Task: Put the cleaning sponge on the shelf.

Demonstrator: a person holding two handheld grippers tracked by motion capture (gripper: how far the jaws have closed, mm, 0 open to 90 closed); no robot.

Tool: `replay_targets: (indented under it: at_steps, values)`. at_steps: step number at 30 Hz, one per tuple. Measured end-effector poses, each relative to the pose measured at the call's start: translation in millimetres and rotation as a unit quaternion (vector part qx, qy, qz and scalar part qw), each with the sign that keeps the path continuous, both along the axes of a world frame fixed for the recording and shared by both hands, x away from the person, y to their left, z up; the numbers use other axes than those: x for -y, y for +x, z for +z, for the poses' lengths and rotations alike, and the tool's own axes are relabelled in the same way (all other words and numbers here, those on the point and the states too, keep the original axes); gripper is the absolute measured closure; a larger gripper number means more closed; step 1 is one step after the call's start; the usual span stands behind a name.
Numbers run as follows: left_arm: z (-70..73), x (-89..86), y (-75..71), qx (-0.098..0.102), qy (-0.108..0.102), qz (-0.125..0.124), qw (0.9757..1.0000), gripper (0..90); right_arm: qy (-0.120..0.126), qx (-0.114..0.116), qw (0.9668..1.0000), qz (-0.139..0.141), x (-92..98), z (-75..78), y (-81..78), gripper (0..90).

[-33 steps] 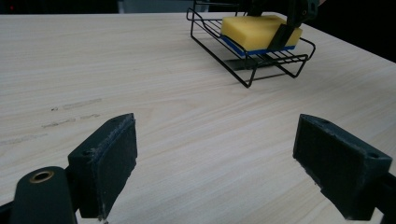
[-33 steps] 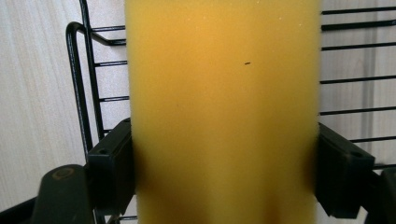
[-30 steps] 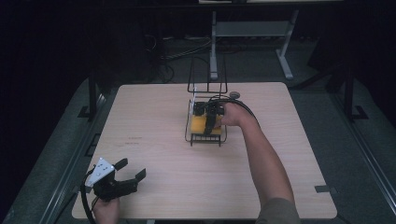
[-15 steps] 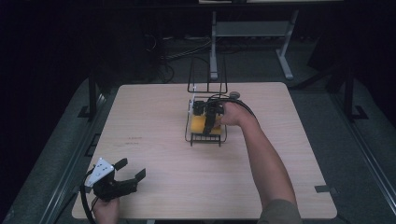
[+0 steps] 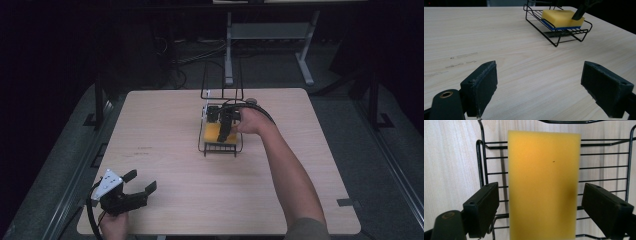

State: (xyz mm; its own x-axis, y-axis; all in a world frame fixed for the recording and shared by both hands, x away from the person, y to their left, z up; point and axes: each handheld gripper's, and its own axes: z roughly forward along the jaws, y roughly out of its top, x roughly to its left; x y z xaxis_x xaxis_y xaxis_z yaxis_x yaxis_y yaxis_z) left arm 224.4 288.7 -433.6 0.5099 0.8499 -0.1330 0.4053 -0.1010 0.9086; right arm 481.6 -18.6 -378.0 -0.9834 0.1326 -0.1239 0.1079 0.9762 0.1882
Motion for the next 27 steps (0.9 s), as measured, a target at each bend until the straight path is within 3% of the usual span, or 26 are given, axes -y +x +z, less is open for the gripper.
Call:
replay_targets:
  at_steps: [9,16,27]
  values:
    - [0.1,1.1,0.1,-0.001,-0.002,0.0,1.0,12.9,-0.003,0.008,0.9999,0.011,0.0,12.8,-11.0,14.6]
    - [0.2,1.5,0.0,-0.001,-0.002,0.0,1.0,12.9,-0.002,0.013,0.9995,0.03,-3.1,14.6,-15.4,14.5]
    - [0.3,0.1,0.2,0.0,-0.003,0.0,1.0,12.9,-0.018,0.009,0.9993,0.032,-5.9,14.8,-25.2,14.6]
